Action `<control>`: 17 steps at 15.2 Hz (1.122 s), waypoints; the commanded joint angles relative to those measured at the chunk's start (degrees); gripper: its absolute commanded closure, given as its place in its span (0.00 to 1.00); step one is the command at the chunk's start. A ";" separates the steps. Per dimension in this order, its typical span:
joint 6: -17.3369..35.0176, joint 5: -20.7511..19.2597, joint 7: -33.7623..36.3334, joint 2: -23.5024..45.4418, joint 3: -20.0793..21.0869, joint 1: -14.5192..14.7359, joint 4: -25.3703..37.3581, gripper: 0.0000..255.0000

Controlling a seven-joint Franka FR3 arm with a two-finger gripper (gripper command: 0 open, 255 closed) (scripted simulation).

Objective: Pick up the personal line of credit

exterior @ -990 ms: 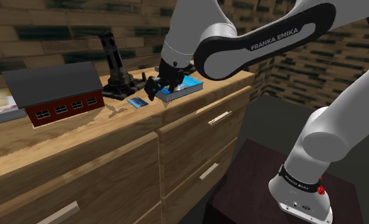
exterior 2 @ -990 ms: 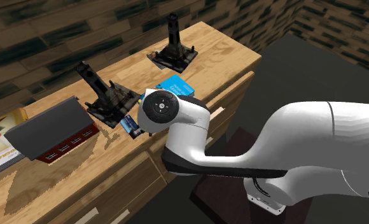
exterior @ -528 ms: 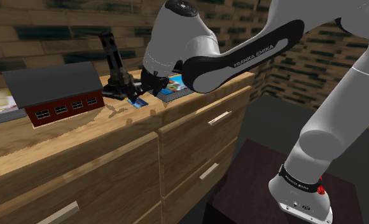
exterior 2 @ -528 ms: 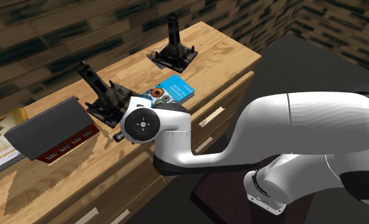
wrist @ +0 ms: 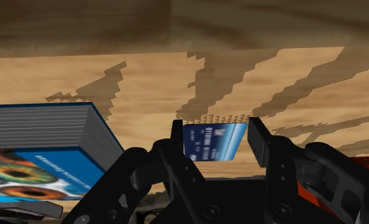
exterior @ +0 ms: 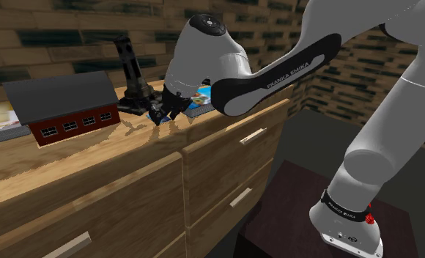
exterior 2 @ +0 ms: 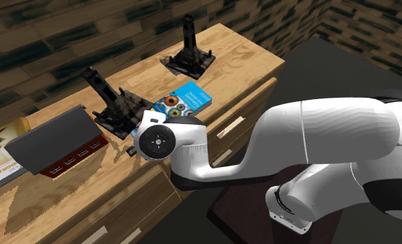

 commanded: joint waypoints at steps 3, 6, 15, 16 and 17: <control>-0.05 0.12 -0.10 0.33 0.03 0.02 -0.22 1.00; -0.10 0.18 -0.23 0.36 -0.01 0.00 -0.12 1.00; -3.89 5.15 -4.80 -2.04 -0.89 1.02 2.55 1.00; -4.49 5.78 -5.43 -2.34 -1.04 1.16 3.01 1.00; -5.10 6.39 -6.04 -2.63 -1.18 1.28 3.49 1.00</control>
